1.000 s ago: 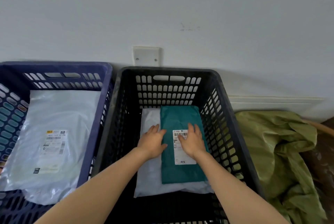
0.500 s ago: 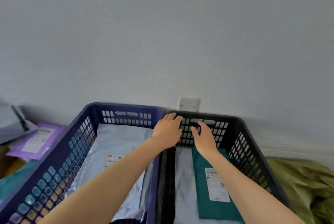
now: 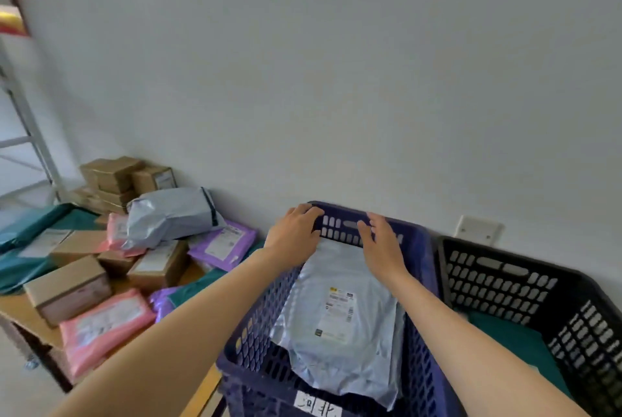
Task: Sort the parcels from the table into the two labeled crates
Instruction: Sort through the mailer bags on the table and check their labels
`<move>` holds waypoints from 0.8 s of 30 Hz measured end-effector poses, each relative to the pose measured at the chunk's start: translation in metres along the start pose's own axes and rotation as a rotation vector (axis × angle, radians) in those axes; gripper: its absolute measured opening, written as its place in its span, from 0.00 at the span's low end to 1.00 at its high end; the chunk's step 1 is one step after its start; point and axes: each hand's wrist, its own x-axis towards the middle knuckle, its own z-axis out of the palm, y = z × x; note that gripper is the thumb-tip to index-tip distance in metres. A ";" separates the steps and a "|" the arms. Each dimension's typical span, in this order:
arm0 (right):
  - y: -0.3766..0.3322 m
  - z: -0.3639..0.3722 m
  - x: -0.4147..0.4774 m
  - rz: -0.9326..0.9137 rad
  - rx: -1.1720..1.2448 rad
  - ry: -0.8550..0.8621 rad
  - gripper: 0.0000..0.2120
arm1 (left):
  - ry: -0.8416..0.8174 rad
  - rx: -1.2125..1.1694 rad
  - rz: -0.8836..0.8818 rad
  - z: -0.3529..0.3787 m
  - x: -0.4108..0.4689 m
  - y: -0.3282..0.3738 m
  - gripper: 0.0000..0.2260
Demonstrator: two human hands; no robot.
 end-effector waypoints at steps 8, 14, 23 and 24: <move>-0.075 0.121 -0.039 -0.106 -0.021 -0.140 0.24 | 0.047 0.030 -0.190 -0.057 -0.097 -0.119 0.19; -0.123 0.203 -0.063 -0.182 0.015 -0.270 0.23 | 0.100 0.076 -0.345 -0.094 -0.164 -0.194 0.19; -0.184 0.324 -0.070 -0.247 0.040 -0.437 0.22 | 0.174 0.093 -0.600 -0.127 -0.230 -0.306 0.19; -0.189 0.342 -0.068 -0.247 0.046 -0.459 0.22 | 0.173 0.098 -0.625 -0.130 -0.235 -0.323 0.20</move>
